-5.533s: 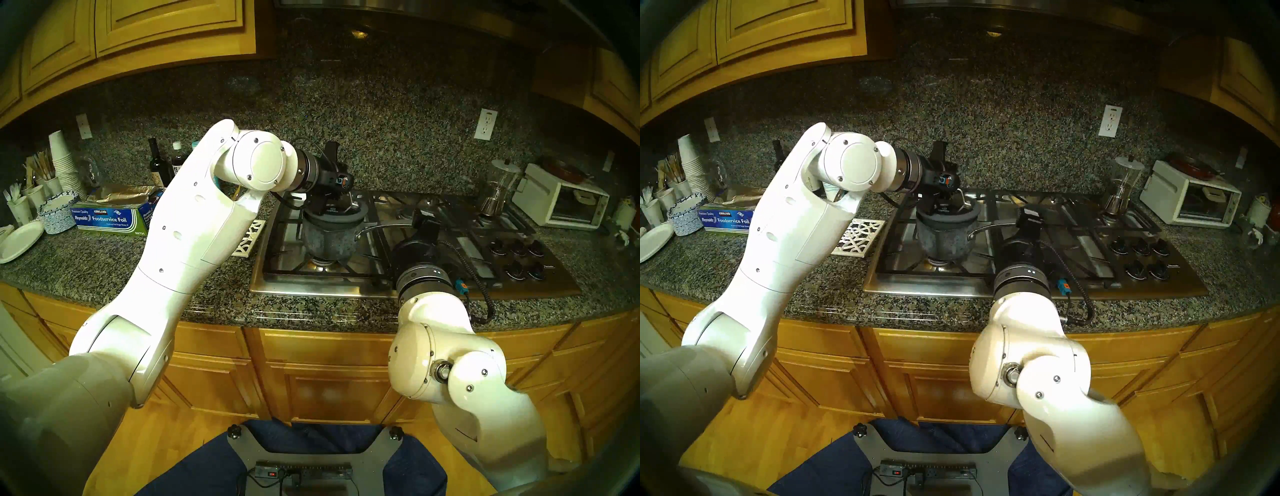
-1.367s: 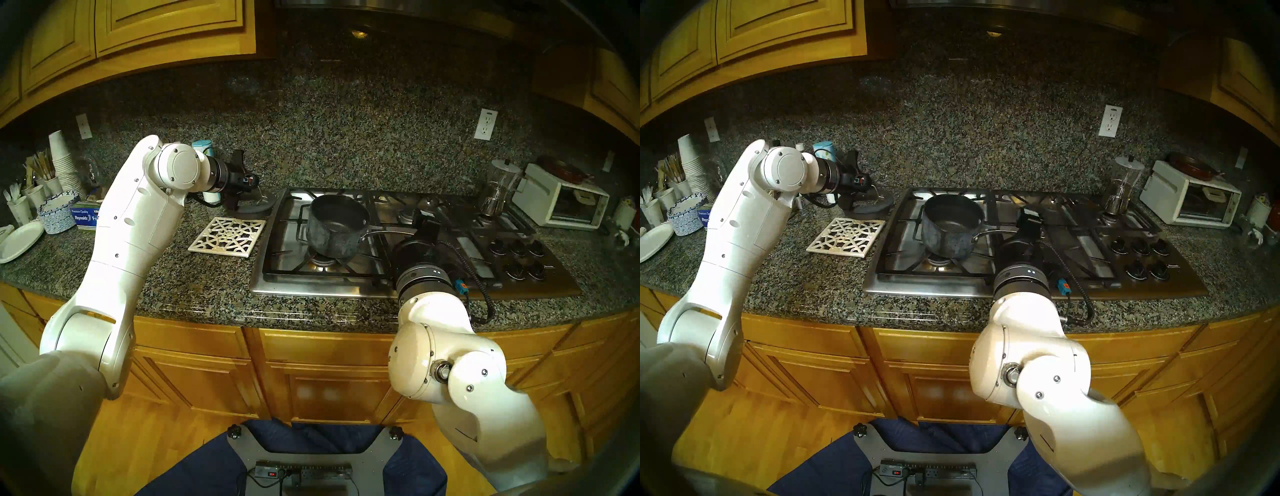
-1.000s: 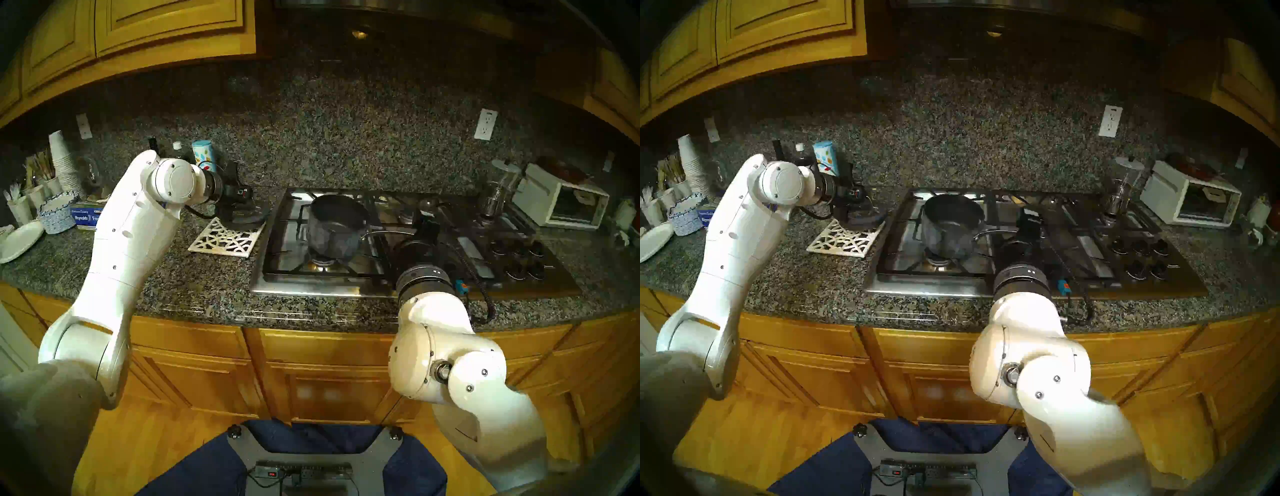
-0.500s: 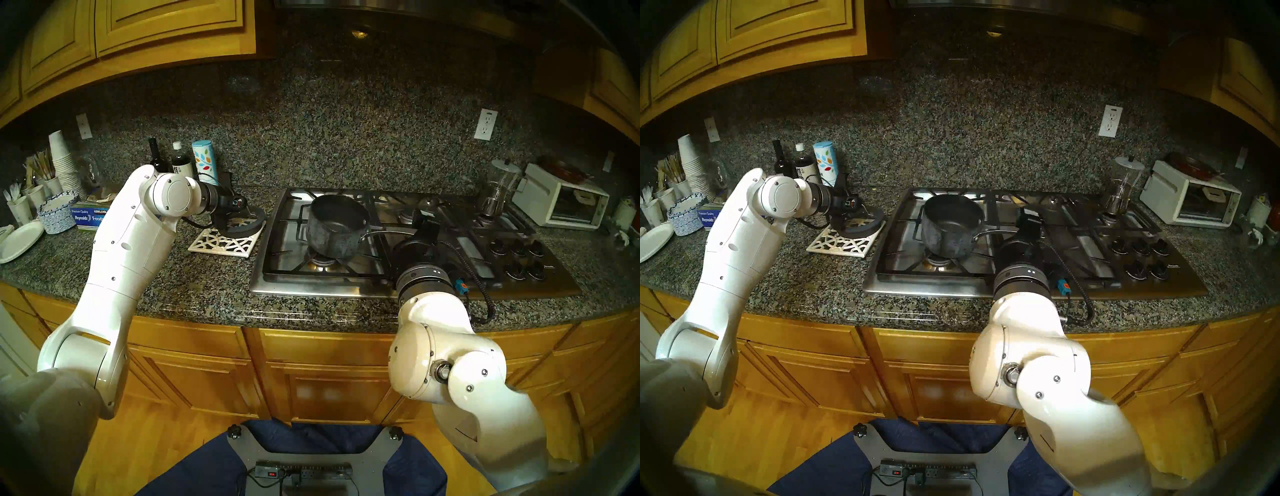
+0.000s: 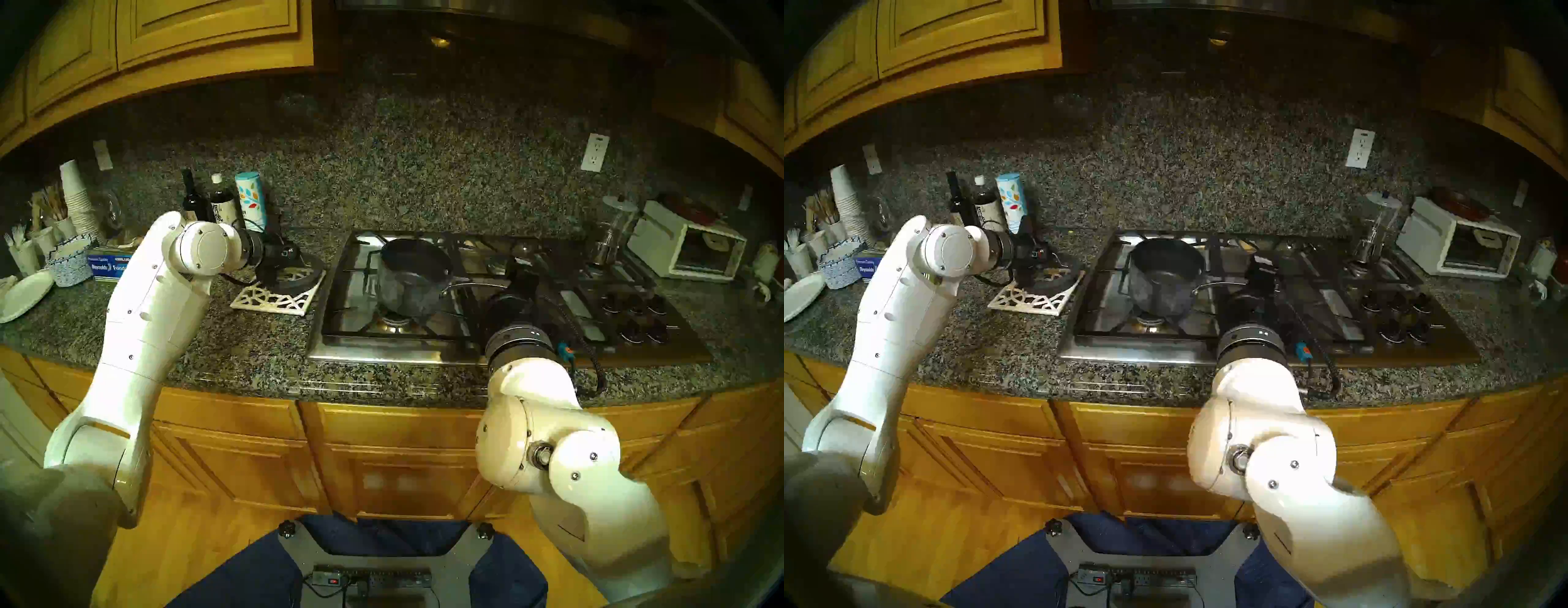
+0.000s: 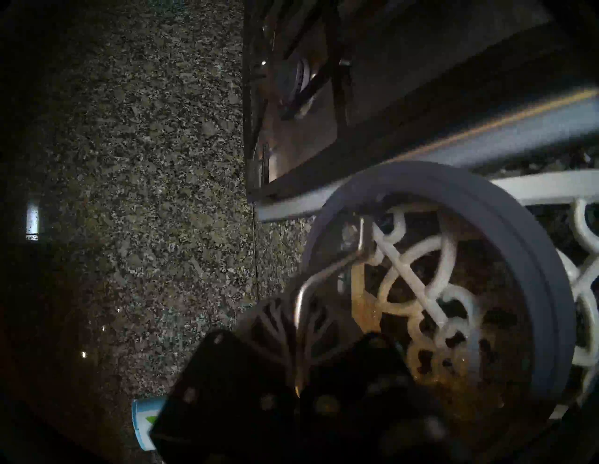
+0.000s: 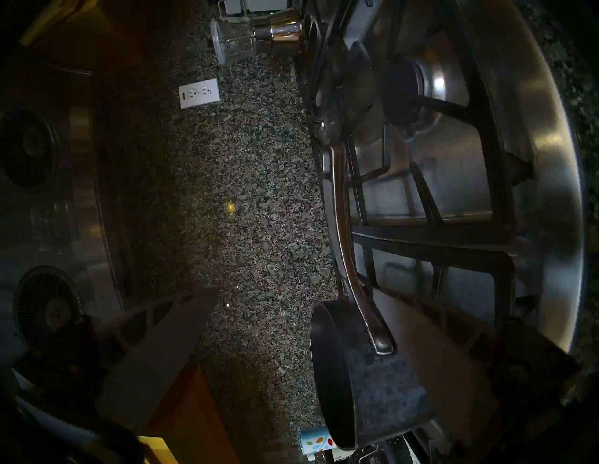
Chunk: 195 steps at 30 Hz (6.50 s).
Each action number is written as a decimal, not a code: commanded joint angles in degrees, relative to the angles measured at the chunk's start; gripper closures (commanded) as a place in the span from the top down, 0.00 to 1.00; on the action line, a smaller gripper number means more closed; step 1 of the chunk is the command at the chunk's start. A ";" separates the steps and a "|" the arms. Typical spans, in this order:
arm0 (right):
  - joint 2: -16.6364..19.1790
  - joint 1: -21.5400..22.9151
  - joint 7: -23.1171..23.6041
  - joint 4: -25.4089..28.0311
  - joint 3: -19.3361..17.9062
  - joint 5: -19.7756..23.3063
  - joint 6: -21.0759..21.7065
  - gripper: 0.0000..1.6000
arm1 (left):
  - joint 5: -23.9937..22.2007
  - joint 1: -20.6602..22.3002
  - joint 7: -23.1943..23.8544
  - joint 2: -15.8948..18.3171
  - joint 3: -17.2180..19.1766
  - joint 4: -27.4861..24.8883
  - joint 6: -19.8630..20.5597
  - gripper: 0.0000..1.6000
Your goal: Pick up the pot, put it on the stove, take off the pot lid
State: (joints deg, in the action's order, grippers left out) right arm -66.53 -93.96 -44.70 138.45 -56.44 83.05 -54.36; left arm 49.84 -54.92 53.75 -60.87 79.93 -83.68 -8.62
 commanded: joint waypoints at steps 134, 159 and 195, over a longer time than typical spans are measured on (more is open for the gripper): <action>0.01 0.98 0.70 1.55 -0.22 -1.04 0.10 1.00 | -5.12 0.21 10.90 4.29 6.77 -12.72 -3.53 1.00; 0.00 0.99 0.70 1.55 -0.23 -1.03 0.10 1.00 | -9.62 -1.16 18.15 6.75 11.09 -18.57 -2.90 1.00; 0.01 0.99 0.71 1.55 -0.20 -1.12 0.10 1.00 | -10.85 2.25 19.76 6.03 11.32 -18.32 -1.05 1.00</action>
State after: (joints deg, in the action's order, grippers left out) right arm -66.55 -93.96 -44.81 138.46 -56.44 82.92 -54.33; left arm 39.04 -55.15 74.09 -55.07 90.55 -101.35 -9.40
